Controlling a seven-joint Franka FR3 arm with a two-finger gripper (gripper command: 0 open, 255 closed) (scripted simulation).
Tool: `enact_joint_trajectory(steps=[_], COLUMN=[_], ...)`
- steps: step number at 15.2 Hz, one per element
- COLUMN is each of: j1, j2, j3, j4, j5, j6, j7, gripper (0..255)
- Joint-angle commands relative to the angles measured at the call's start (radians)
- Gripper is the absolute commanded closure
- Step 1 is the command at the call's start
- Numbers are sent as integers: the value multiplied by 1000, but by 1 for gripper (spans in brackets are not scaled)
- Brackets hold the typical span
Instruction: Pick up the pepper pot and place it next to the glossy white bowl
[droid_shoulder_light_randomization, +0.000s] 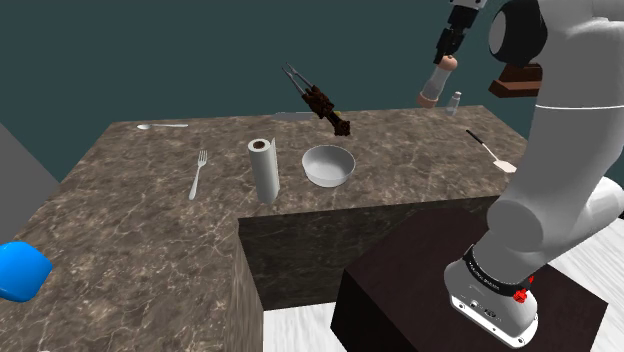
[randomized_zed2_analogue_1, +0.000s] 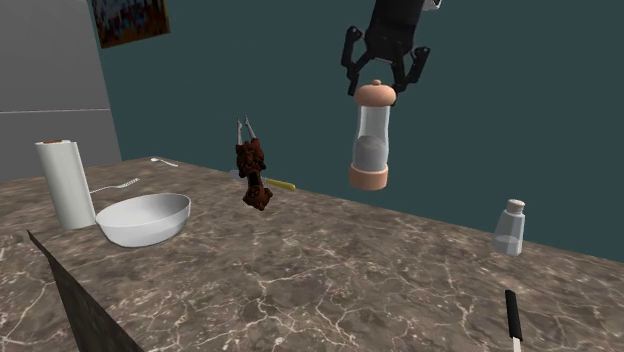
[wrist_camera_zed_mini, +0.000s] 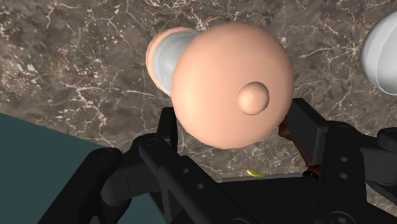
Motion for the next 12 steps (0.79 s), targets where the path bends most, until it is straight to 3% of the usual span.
enact_joint_trajectory(steps=[1, 6, 12], j1=[56, 179, 262], j2=[-81, -303, -540], j3=[-5, 8, 79], j4=[-94, -321, -520], j5=[-36, -142, -245], j6=[28, 89, 119], j7=[30, 138, 300], gripper=[255, 255, 255])
